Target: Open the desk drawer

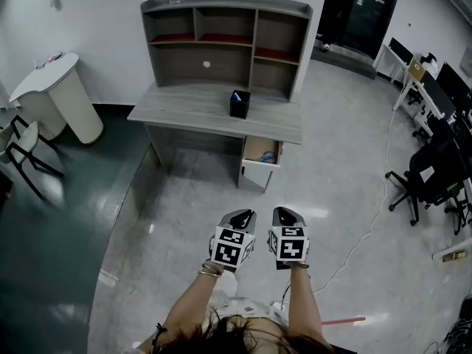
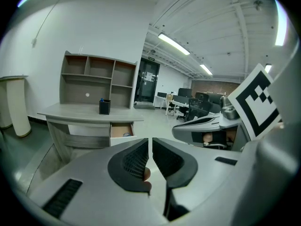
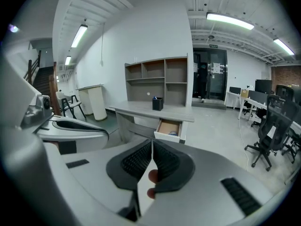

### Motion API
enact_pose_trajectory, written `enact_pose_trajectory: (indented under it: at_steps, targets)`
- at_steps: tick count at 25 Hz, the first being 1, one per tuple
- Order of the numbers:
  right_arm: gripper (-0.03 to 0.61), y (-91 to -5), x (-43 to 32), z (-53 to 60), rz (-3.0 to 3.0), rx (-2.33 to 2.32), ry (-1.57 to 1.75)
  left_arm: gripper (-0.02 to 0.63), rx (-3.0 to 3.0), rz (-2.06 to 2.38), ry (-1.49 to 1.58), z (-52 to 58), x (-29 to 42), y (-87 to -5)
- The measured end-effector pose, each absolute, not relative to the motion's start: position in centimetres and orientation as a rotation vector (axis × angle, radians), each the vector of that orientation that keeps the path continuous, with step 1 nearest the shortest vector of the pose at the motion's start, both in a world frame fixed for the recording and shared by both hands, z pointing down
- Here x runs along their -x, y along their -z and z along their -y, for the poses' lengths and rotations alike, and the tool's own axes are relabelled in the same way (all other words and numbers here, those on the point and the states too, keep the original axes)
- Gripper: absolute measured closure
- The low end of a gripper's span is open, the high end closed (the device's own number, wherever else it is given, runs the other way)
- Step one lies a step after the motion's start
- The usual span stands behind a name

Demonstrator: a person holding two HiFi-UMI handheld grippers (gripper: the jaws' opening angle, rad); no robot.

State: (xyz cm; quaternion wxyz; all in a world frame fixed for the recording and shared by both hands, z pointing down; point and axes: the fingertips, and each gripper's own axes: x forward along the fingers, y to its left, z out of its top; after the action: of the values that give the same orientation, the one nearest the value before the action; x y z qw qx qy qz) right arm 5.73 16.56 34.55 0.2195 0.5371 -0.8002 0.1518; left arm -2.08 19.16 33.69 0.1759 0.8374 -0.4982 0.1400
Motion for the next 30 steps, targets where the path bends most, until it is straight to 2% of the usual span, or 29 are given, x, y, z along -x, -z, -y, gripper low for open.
enact_pose_trajectory:
  at_steps: [20,30]
  targets:
    - [0.549,-35.2,-7.8,-21.2,2.239,-1.420,-0.429,0.580,-2.332,1.518,-0.408,-23.6,1.9,-33.5]
    - [0.549,-35.0,-7.2,-20.1,2.248,-1.378,-0.385,0.595,-2.288,1.525,-0.382,-22.4,3.5,-33.8]
